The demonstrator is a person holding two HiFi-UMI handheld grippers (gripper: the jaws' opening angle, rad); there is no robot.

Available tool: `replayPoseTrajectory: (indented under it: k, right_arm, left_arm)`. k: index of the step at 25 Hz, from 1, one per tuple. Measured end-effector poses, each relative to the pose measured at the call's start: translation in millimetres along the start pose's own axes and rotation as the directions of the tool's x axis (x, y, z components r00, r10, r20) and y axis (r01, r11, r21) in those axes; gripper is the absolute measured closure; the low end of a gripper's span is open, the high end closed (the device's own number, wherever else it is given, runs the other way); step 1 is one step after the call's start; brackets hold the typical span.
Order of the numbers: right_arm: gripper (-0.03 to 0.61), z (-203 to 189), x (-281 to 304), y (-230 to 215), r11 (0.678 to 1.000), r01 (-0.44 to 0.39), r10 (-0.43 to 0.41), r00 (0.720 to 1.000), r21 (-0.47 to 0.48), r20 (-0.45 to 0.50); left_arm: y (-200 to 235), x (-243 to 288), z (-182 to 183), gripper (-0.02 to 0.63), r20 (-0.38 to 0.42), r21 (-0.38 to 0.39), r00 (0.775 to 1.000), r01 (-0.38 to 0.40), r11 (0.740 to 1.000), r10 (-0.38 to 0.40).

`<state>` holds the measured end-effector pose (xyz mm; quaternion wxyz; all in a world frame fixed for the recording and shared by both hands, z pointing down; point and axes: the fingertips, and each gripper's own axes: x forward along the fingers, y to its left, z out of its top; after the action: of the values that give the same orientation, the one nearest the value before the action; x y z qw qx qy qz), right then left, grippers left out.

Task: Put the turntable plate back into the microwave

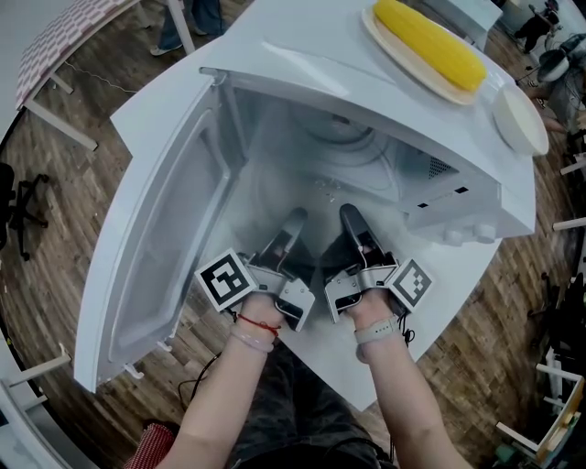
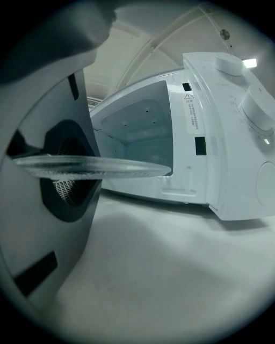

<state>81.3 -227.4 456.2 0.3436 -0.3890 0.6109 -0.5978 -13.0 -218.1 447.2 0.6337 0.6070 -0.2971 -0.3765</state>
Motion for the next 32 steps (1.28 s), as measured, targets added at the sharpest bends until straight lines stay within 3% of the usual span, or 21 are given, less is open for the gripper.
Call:
replayPoseTrajectory:
  k: [6,12,24,32]
  right_arm:
    - [0.537,0.4,0.5,1.2,1.000,0.000,0.000,1.000,0.002,-0.008]
    - [0.535,-0.7,-0.7,7.2,1.000,-0.026,0.026,1.000,-0.016,-0.010]
    - [0.522,-15.9,-26.3,9.0,0.998,-0.023,0.018,0.997,-0.064,-0.074]
    - [0.523,-18.2,-40.5,7.5,0.995,-0.023,0.016,0.997,-0.100,-0.069]
  left_arm:
    - [3.2,-6.9,-4.2,0.583,-0.027,-0.009,0.999,-0.025,1.000,0.025]
    - [2.2,-5.8,-2.7,0.581,0.014,-0.062,1.000,-0.015,0.998,0.016]
    - [2.7,-0.8,13.1,0.581,0.087,-0.080,0.996,0.001,0.997,0.006]
    - [-0.4,0.4,14.7,0.581,0.094,-0.066,0.996,0.014,0.998,-0.008]
